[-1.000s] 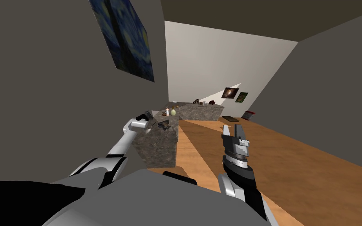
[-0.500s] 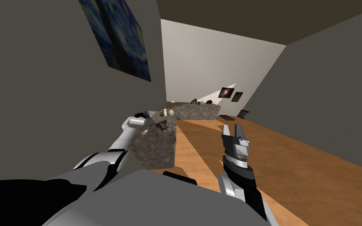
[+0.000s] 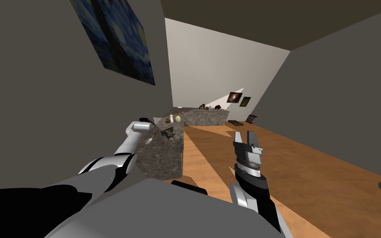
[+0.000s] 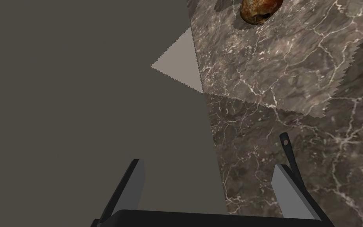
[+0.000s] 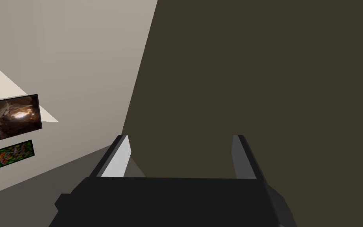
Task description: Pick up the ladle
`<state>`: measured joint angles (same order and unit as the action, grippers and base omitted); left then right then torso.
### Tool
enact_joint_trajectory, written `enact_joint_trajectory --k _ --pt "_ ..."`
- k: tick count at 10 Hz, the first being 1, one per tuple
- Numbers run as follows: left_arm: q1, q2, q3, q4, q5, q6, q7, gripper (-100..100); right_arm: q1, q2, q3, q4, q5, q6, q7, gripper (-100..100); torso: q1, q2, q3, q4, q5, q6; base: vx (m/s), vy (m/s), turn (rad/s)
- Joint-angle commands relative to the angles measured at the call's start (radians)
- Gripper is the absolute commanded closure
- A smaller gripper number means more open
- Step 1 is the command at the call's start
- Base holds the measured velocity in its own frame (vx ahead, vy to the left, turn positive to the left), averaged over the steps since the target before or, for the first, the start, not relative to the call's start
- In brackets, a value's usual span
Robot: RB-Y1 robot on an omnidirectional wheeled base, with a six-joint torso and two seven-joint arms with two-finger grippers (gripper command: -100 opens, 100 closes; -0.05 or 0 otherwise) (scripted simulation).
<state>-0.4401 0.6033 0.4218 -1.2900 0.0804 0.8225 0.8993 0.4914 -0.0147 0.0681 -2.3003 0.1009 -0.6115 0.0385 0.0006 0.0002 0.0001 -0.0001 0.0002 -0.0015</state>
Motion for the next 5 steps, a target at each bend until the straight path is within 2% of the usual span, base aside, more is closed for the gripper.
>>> enact_joint_trajectory --k 1,2,3,4,5 --pt "-0.042 0.015 0.032 0.05 -0.007 0.05 0.036 -100 0.0 0.0 0.0 0.0 0.0 0.0 0.0 0 0.0 0.0 0.0 0.0 0.0 0.0 0.019 0.002 -0.101" --pt "-0.042 0.015 0.032 0.075 -0.007 0.052 0.036 -100 0.0 0.0 0.0 0.0 0.0 0.0 0.0 0 0.0 0.0 0.0 0.0 0.0 0.0 0.016 0.006 -0.061" --pt "-0.068 0.024 0.06 0.104 -0.014 0.094 0.066 -100 0.0 0.0 0.0 0.0 0.0 0.0 0.0 0 0.0 0.0 0.0 0.0 0.0 0.0 0.022 0.004 -0.096" --pt "-0.068 0.024 0.06 0.126 -0.014 0.094 0.066 -100 0.0 0.0 0.0 0.0 0.0 0.0 0.0 0 0.0 0.0 0.0 0.0 0.0 0.0 0.021 0.011 -0.047" --pt "-0.092 0.032 0.089 0.174 -0.02 0.134 0.095 -100 0.0 0.0 0.0 0.0 0.0 0.0 0.0 0 0.001 0.0 0.0 0.0 0.0 0.0 0.023 0.012 -0.085"
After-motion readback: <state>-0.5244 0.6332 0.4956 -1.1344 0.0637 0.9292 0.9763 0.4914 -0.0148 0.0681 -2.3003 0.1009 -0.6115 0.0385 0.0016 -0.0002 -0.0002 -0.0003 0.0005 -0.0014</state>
